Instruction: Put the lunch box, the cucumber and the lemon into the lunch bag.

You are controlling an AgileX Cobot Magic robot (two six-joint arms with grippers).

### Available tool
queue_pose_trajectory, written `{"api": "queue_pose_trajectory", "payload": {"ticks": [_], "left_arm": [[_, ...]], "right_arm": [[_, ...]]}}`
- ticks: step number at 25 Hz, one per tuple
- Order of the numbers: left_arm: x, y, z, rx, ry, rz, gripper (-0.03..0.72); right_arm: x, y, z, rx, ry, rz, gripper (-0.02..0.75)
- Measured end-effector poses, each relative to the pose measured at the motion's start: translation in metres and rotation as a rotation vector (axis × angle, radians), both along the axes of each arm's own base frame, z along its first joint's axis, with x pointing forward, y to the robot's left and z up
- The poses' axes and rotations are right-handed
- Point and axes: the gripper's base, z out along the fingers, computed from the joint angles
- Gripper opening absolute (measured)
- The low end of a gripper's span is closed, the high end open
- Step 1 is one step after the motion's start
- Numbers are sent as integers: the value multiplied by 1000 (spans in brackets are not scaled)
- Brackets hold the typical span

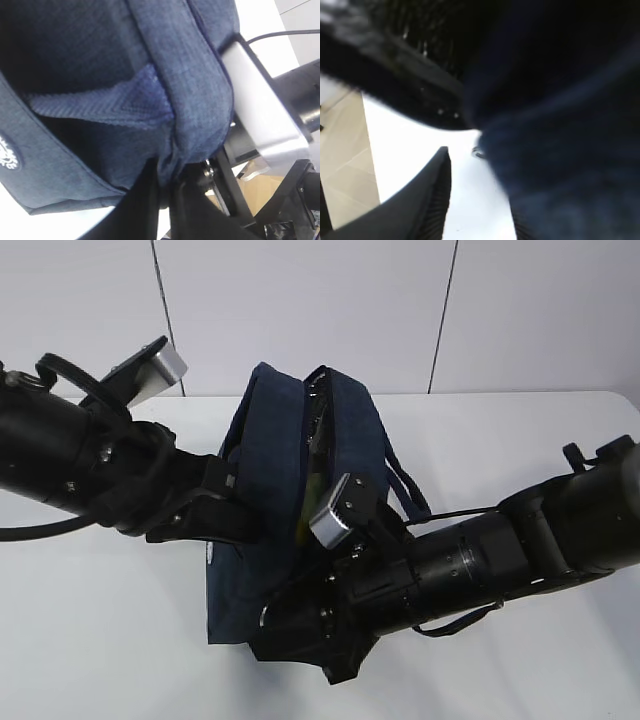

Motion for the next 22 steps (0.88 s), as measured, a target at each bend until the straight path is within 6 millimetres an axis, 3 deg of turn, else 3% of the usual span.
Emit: {"api": "queue_pose_trajectory", "payload": {"ticks": [14, 22], "left_arm": [[0, 0, 0, -4, 4, 0, 3], [0, 0, 0, -4, 4, 0, 3]], "right_arm": [[10, -10, -13, -139, 197, -249, 272], [14, -6, -7, -117, 147, -217, 272]]}}
